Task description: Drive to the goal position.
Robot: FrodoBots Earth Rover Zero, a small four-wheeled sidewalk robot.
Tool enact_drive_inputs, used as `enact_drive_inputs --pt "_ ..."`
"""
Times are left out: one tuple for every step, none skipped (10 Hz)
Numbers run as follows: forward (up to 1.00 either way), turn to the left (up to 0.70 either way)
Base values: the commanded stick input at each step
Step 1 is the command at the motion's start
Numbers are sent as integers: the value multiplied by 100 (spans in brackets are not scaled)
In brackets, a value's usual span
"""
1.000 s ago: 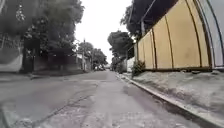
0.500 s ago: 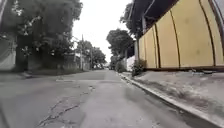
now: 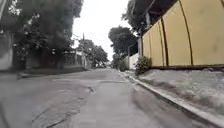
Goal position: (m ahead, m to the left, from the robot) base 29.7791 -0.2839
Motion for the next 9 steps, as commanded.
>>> enact_drive_inputs --pt "100 0" --pt "99 0" --pt "99 0" --pt "100 0" --pt "99 0" --pt "99 0" --pt "100 0" --pt "99 0" --pt "100 0"
